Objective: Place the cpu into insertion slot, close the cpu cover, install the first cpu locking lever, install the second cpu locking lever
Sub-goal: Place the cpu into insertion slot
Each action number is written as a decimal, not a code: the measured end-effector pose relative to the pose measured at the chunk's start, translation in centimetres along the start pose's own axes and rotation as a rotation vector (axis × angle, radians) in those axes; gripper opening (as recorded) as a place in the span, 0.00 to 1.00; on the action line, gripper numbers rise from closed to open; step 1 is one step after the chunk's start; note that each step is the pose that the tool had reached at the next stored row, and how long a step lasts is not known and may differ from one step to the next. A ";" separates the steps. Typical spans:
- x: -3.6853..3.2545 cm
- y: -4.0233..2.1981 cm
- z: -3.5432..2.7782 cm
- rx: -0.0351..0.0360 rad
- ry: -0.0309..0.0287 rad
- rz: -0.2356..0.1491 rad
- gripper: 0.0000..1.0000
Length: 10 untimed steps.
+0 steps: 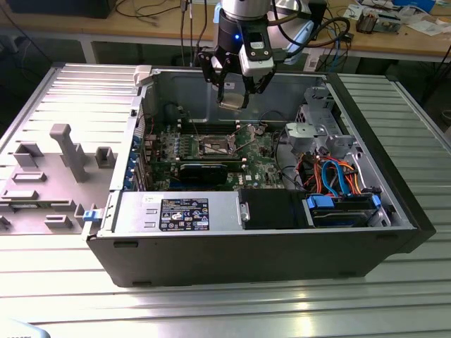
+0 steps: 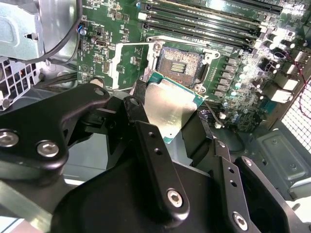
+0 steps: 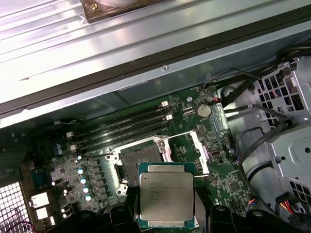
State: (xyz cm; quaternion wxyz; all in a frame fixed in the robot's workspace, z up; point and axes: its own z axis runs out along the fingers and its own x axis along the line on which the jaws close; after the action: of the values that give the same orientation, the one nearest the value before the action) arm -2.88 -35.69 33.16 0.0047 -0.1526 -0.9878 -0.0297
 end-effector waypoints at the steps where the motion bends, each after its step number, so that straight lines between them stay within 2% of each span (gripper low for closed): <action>1: 0.00 0.00 0.00 0.0000 -0.0001 0.002 0.54; 10: 0.00 0.00 0.00 -0.0004 -0.0012 0.020 0.54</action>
State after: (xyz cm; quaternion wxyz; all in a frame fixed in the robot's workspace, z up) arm -2.88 -35.69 33.16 0.0044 -0.1627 -0.9862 -0.0298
